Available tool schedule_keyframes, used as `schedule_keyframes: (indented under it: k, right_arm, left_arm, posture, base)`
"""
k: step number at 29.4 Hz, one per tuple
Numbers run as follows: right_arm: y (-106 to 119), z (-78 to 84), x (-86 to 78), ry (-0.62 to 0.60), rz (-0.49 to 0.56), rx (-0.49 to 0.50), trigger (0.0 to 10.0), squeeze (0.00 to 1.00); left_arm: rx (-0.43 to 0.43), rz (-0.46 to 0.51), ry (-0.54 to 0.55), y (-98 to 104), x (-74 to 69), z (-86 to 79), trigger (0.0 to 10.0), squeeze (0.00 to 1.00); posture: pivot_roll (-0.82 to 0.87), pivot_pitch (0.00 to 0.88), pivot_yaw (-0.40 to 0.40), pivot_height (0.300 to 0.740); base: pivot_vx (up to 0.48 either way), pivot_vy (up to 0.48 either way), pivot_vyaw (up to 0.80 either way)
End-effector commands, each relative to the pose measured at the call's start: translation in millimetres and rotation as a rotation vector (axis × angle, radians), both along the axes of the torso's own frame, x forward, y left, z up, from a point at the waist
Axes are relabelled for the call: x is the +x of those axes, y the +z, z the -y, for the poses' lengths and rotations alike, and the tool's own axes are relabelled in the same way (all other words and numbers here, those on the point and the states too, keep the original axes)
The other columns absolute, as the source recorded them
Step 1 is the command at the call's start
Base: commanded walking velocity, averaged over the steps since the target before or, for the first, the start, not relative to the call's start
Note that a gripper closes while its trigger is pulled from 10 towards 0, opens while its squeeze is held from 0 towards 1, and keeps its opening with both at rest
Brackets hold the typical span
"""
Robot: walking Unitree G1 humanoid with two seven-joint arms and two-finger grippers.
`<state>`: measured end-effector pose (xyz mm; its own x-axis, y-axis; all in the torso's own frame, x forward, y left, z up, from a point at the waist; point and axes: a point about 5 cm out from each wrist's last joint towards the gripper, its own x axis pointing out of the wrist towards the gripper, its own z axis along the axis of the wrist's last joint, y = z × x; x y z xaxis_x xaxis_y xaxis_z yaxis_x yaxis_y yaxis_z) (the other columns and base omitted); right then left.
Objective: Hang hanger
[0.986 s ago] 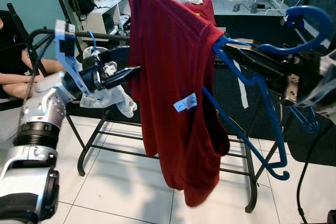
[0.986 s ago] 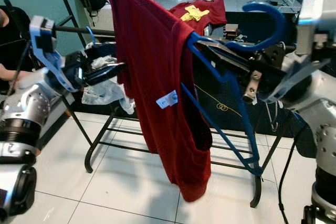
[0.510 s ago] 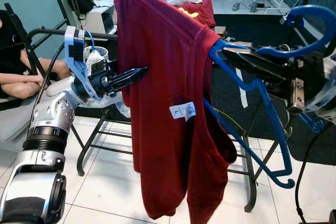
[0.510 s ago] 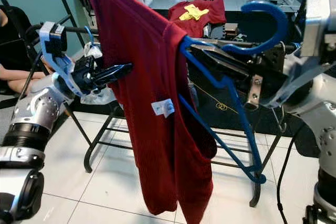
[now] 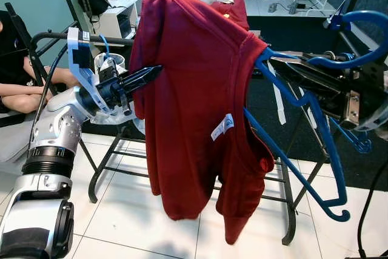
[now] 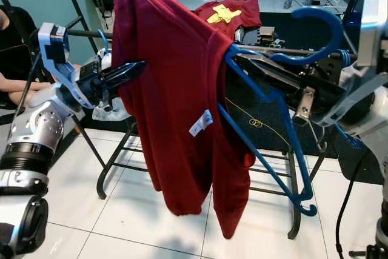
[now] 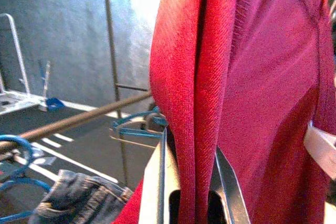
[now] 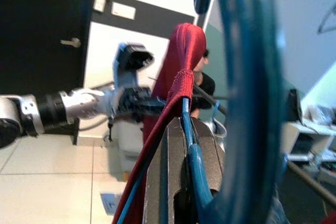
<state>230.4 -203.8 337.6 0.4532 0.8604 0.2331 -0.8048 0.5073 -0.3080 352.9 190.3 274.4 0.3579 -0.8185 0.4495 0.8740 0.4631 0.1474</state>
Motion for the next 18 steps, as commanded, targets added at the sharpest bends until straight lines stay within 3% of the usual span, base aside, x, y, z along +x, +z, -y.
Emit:
schedule_keyframes:
  k: [1, 2, 3, 4, 5, 7, 8, 9, 12, 14, 16, 17, 18]
  right_arm:
    - [-12.6, 6.1, 2.4, -0.048, -0.069, -0.042, 0.0, 0.00]
    - [-27.5, 8.4, 4.1, -0.084, -0.135, -0.107, 0.0, 0.00]
    - [-27.5, 8.4, 4.1, -0.084, -0.135, -0.107, 0.0, 0.00]
    - [-50.1, 10.2, 5.5, -0.117, -0.233, -0.200, 0.0, 0.00]
    - [-50.1, 10.2, 5.5, -0.117, -0.233, -0.200, 0.0, 0.00]
    - [-100.4, 12.0, 1.6, -0.153, -0.438, -0.401, 0.0, 0.00]
    - [-100.4, 12.0, 1.6, -0.153, -0.438, -0.401, 0.0, 0.00]
    - [-123.3, 12.4, -3.3, -0.157, -0.520, -0.483, 0.0, 0.00]
    - [-135.9, 12.6, -7.0, -0.157, -0.563, -0.528, 0.0, 0.00]
    - [-135.8, 14.4, -5.6, -0.176, -0.564, -0.459, 0.0, 0.00]
    - [-135.8, 14.4, -5.6, -0.176, -0.564, -0.459, 0.0, 0.00]
    - [-133.8, 19.4, -1.2, -0.216, -0.552, -0.415, 0.0, 0.00]
    - [-141.5, 30.6, 10.3, -0.331, -0.548, -0.369, 10.0, 0.00]
  left_arm:
    - [-0.051, 0.043, 0.074, 12.6, -0.6, -14.9, 0.0, 0.00]
    - [-0.086, 0.058, 0.089, 18.0, -0.8, -17.3, 0.0, 0.00]
    - [-0.086, 0.058, 0.089, 18.0, -0.8, -17.3, 0.0, 0.00]
    - [-0.130, 0.077, 0.103, 25.5, -1.3, -19.8, 0.0, 0.00]
    - [-0.130, 0.077, 0.103, 25.5, -1.3, -19.8, 0.0, 0.00]
    - [-0.221, 0.115, 0.119, 42.6, -3.2, -24.9, 0.0, 0.00]
    - [-0.221, 0.115, 0.119, 42.6, -3.2, -24.9, 0.0, 0.00]
    - [-0.273, 0.126, 0.128, 49.9, -3.9, -28.8, 0.0, 0.00]
    - [-0.304, 0.130, 0.134, 53.8, -4.3, -31.1, 0.0, 0.00]
    - [-0.319, 0.079, 0.236, 46.4, 2.3, -40.5, 0.0, 0.00]
    - [-0.319, 0.079, 0.236, 46.4, 2.3, -40.5, 0.0, 0.00]
    - [-0.277, 0.023, 0.301, 33.4, 6.7, -43.0, 0.0, 0.00]
    - [-0.097, -0.084, 0.313, -2.1, 8.0, -36.4, 9.9, 0.00]
  posture:
    - [-0.06, 0.040, 0.041, 0.740]
    - [-0.06, 0.040, 0.041, 0.740]
    - [-0.06, 0.040, 0.041, 0.740]
    - [-0.06, 0.040, 0.041, 0.740]
    - [-0.06, 0.040, 0.041, 0.740]
    - [-0.06, 0.047, 0.030, 0.740]
    - [-0.06, 0.047, 0.030, 0.740]
    - [-0.06, 0.047, 0.030, 0.740]
    - [-0.06, 0.048, 0.029, 0.740]
    - [-0.06, 0.051, 0.036, 0.740]
    - [-0.06, 0.051, 0.036, 0.740]
    - [-0.05, 0.052, 0.033, 0.740]
    - [-0.04, 0.052, 0.028, 0.740]
  base:
    - [0.000, 0.000, 0.00]
    - [0.000, 0.000, 0.00]
    - [0.000, 0.000, 0.00]
    - [0.000, 0.000, 0.00]
    - [0.000, 0.000, 0.00]
    - [0.000, 0.000, 0.00]
    - [0.000, 0.000, 0.00]
    - [0.000, 0.000, 0.00]
    - [0.000, 0.000, 0.00]
    - [0.000, 0.000, 0.00]
    - [0.000, 0.000, 0.00]
    - [0.000, 0.000, 0.00]
    - [0.000, 0.000, 0.00]
